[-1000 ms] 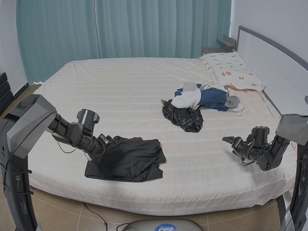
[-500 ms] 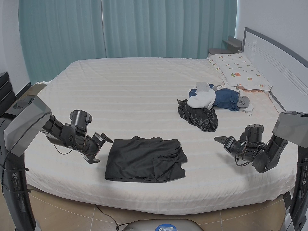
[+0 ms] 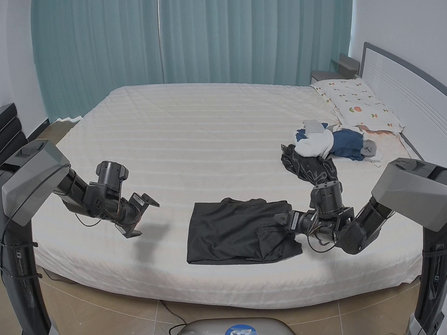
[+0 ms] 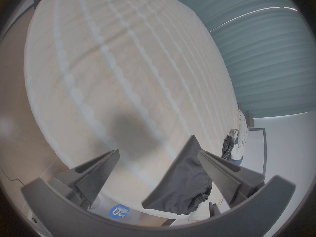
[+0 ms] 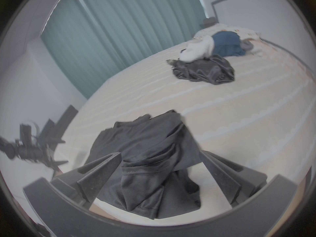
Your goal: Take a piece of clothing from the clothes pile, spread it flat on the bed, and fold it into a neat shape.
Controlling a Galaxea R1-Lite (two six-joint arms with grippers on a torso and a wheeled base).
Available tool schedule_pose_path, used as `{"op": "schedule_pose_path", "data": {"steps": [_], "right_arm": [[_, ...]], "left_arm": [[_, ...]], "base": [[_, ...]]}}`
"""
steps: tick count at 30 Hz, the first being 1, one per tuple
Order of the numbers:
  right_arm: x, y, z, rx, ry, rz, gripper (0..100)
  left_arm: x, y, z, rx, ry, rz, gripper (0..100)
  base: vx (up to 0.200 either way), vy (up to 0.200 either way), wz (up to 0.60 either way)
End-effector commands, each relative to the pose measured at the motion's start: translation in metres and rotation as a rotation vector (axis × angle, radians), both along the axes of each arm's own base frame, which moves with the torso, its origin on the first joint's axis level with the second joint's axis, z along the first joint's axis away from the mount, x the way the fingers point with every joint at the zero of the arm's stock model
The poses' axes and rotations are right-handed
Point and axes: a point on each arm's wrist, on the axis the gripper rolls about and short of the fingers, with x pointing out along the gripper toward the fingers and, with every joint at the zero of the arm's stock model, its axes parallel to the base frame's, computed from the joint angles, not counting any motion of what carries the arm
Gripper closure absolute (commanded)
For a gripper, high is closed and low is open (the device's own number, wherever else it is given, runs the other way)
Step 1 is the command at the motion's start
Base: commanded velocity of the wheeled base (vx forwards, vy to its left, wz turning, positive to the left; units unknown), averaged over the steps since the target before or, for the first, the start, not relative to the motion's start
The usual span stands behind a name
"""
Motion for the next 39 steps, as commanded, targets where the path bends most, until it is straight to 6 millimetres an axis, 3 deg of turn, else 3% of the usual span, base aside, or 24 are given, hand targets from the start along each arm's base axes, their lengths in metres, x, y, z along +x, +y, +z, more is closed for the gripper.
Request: {"op": "schedule_pose_path", "data": {"steps": [1,8,10,18,24,33,39], "right_arm": [[0.001,0.022,-0.004,-0.125,-0.010,0.051,0],[-0.001,0.042,-0.010,-0.214,0.001,0.124,0],[0.001,0.046,-0.022,-0.282,0.006,0.167,0],[0.004,0.041,-0.043,-0.456,0.014,0.172,0],[-0.003,0.017,-0.034,-0.465,0.044,0.137,0],[-0.031,-0.030,-0.016,-0.418,0.115,0.087,0],[-0.044,-0.054,-0.018,-0.367,0.129,0.061,0]], "left_arm": [[-0.005,0.000,-0.003,0.002,-0.022,0.003,0],[-0.007,0.000,-0.005,0.004,-0.038,0.002,0],[-0.007,0.000,-0.005,0.004,-0.038,0.002,0],[-0.007,0.000,-0.006,0.006,-0.038,-0.002,0],[-0.007,0.000,-0.006,0.007,-0.041,-0.003,0],[-0.007,0.000,-0.006,0.008,-0.040,-0.005,0],[-0.007,-0.001,-0.007,0.007,-0.037,-0.003,0]], "base": [[0.000,0.000,0.00],[0.000,0.000,0.00],[0.000,0.000,0.00],[0.000,0.000,0.00],[0.000,0.000,0.00],[0.000,0.000,0.00],[0.000,0.000,0.00]]}}
